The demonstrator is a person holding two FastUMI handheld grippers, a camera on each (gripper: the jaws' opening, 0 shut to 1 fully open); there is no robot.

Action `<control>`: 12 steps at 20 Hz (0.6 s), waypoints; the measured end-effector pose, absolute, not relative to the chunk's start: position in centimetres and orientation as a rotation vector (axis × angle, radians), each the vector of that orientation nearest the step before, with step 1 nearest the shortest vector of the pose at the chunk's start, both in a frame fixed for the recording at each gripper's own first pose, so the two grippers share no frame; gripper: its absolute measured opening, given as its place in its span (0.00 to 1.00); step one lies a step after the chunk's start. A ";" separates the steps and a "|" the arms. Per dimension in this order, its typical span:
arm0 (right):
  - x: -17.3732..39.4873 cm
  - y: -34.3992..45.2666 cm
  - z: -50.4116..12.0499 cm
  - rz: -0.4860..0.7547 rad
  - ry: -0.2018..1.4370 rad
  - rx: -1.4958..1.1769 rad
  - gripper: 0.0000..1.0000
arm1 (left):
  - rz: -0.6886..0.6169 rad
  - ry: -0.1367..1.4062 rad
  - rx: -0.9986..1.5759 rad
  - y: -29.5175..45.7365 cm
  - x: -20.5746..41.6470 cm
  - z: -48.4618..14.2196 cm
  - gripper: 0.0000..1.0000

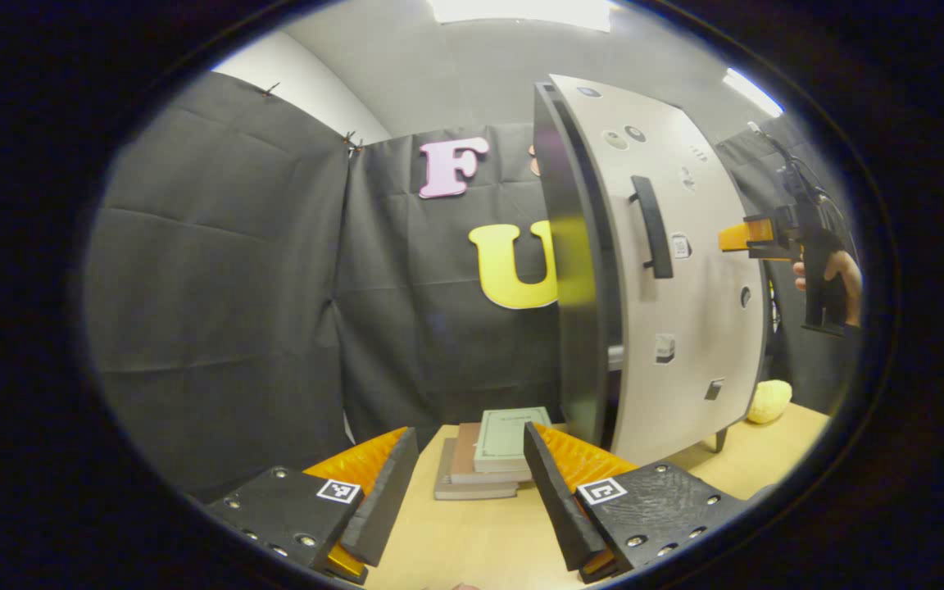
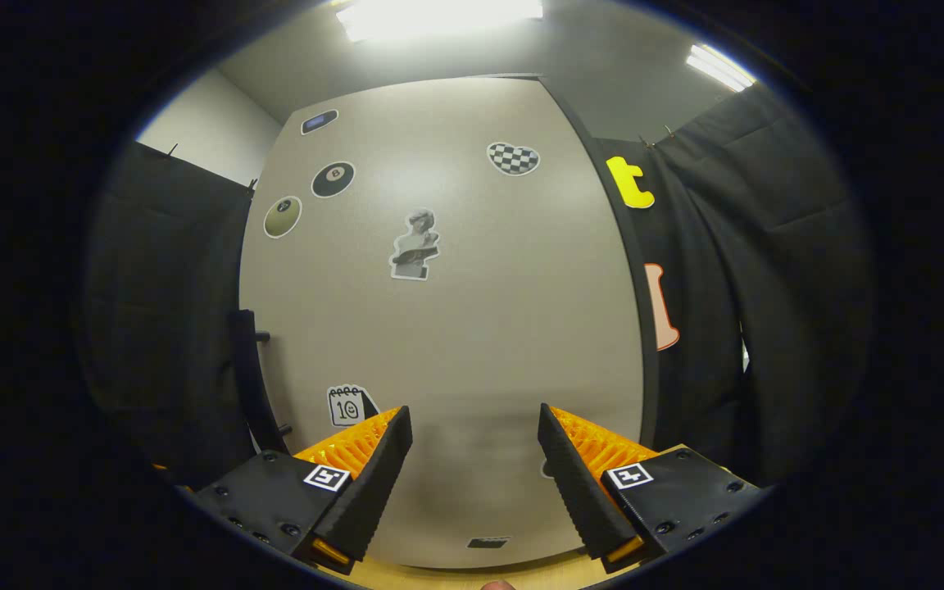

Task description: Open the cabinet door with the right hand, grasp the bottle in the cabinet with the left hand and place it on the coaster, then close the cabinet door with the right hand.

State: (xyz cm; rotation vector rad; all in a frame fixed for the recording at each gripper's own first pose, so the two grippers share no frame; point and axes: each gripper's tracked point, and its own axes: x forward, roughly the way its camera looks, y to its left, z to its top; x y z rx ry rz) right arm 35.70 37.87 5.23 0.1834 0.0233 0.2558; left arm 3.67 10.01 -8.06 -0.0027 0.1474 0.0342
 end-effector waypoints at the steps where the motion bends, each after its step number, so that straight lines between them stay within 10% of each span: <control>1: 34.6 36.4 5.2 0.255 0.021 0.167 0.98 | 0.020 0.142 -0.007 8.5 3.9 -7.4 0.79; 12: 23.3 19.9 4.8 0.194 -0.022 0.014 0.98 | -0.123 0.079 0.006 -9.1 2.3 -0.4 0.78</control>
